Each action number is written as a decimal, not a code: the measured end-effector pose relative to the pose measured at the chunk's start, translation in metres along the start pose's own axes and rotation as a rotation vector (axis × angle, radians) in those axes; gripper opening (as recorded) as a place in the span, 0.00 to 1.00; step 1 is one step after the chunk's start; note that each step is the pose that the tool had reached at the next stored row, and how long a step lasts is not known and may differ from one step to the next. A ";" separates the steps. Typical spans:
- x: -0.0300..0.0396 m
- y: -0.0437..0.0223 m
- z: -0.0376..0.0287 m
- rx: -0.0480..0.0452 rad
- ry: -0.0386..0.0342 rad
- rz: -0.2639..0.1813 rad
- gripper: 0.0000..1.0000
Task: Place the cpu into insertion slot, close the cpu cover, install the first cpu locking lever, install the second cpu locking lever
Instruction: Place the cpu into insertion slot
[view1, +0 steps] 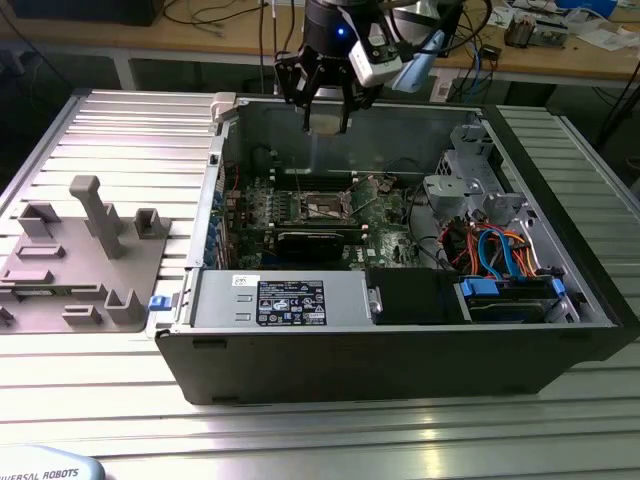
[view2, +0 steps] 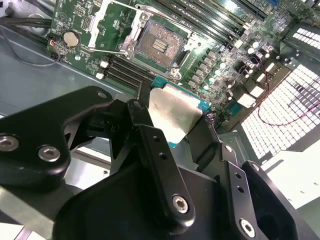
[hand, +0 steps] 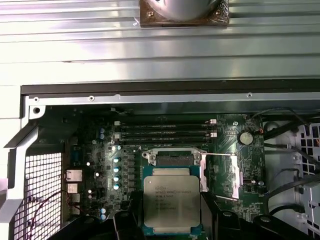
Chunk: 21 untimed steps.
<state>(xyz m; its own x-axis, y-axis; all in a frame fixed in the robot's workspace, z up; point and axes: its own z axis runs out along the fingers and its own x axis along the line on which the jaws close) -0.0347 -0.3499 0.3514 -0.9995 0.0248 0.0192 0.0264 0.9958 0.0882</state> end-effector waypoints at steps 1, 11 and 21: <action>0.0000 -0.0001 0.0005 0.0004 0.0000 0.000 0.54; -0.0008 -0.0006 0.0039 0.0015 0.0001 0.000 0.54; -0.0018 -0.0008 0.0066 0.0015 0.0000 0.000 0.54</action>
<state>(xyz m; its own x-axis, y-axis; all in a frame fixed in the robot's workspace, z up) -0.0331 -0.3502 0.3447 -0.9995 0.0249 0.0192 0.0264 0.9959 0.0867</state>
